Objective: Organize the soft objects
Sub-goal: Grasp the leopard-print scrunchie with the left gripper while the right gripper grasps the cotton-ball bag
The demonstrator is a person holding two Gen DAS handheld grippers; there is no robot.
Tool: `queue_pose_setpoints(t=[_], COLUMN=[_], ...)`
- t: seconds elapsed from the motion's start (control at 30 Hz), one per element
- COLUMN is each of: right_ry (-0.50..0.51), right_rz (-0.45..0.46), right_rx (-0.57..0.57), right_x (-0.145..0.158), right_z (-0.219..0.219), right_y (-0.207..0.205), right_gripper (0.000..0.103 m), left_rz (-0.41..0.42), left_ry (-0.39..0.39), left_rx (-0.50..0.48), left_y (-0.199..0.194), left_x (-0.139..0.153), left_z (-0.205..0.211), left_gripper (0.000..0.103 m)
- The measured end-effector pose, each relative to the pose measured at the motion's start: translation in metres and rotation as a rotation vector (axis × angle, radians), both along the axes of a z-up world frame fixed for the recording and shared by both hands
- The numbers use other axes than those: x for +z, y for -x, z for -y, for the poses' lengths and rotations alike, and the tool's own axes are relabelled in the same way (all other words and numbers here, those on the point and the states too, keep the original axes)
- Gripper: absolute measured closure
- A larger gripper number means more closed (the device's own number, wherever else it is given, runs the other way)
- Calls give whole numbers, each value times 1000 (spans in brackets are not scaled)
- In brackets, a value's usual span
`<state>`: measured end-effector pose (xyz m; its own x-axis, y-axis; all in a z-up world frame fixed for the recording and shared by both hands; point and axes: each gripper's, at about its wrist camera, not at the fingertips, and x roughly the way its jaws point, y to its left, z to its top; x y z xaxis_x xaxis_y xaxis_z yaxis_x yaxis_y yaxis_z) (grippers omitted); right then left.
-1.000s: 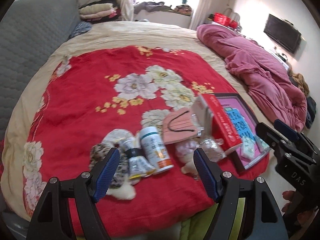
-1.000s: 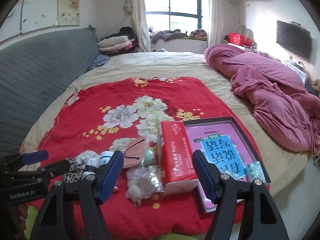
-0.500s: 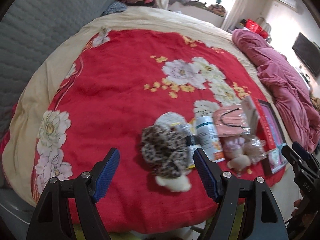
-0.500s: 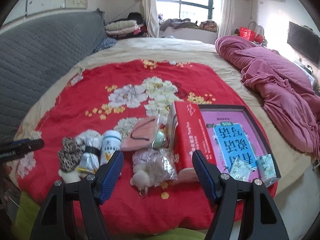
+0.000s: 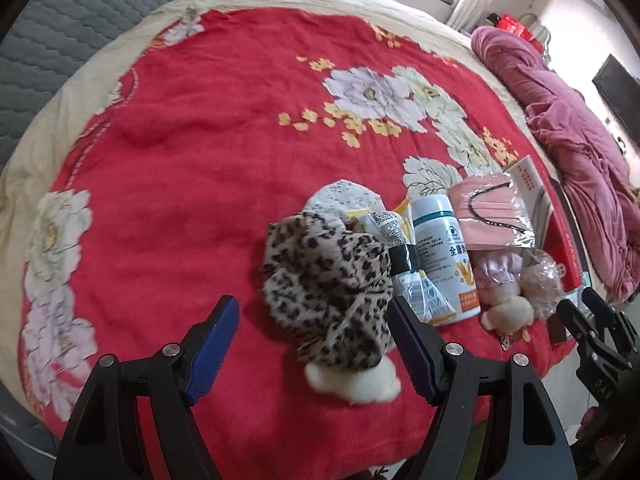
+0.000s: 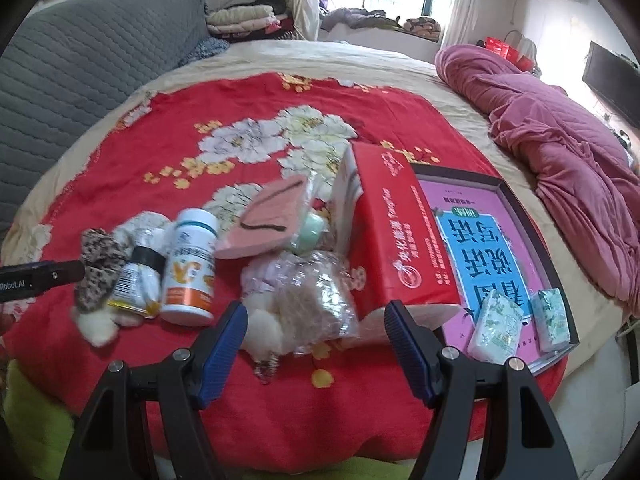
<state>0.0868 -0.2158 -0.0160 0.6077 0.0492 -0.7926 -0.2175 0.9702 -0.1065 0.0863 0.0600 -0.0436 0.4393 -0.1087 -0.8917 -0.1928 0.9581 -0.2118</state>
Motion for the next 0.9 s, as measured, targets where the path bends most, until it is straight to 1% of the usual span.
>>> queue_pose_setpoints(t=[0.13, 0.17, 0.23, 0.33, 0.43, 0.53, 0.57, 0.6, 0.63, 0.7, 0.77, 0.8, 0.83, 0.87, 0.9], right_ry=[34, 54, 100, 197, 321, 405, 426, 452, 469, 470, 464, 435, 383, 327, 281], right_rz=[-9, -2, 21, 23, 25, 32, 34, 39, 29, 2, 5, 6, 5, 5, 5], right_rx=[9, 11, 32, 42, 48, 48, 55, 65, 88, 91, 88, 78, 62, 47, 41], right_x=[-7, -8, -9, -15, -24, -32, -34, -37, -41, -49, -51, -48, -43, -37, -32], right_z=[-2, -5, -13, -26, -40, -50, -52, -56, -61, -64, -64, -61, -56, -50, -46], right_y=[-6, -8, -10, -16, -21, -26, -28, -29, -29, -31, -32, -33, -34, -35, -35], right_gripper=[32, 31, 32, 32, 32, 33, 34, 40, 52, 53, 54, 55, 55, 56, 56], left_rz=[-21, -26, -26, -27, -29, -30, -31, -34, -35, -34, -32, -29, -28, -24, -20], left_ry=[0, 5, 21, 40, 51, 66, 70, 70, 71, 78, 90, 101, 113, 123, 139], left_rx=[-1, 1, 0, 1, 5, 9, 11, 16, 16, 19, 27, 29, 33, 35, 35], left_y=[-13, -16, -19, -23, -25, -27, -27, -27, -28, -28, -29, -30, -30, -29, -29], left_x=[-12, -14, -17, -20, -23, -26, -27, -28, -29, -31, -32, -33, -34, -34, -35], left_z=[4, 3, 2, 0, -3, -5, -6, -7, -7, -8, -11, -12, -14, -15, -17], left_gripper=[26, 26, 26, 26, 26, 26, 26, 26, 26, 26, 25, 25, 26, 35, 46])
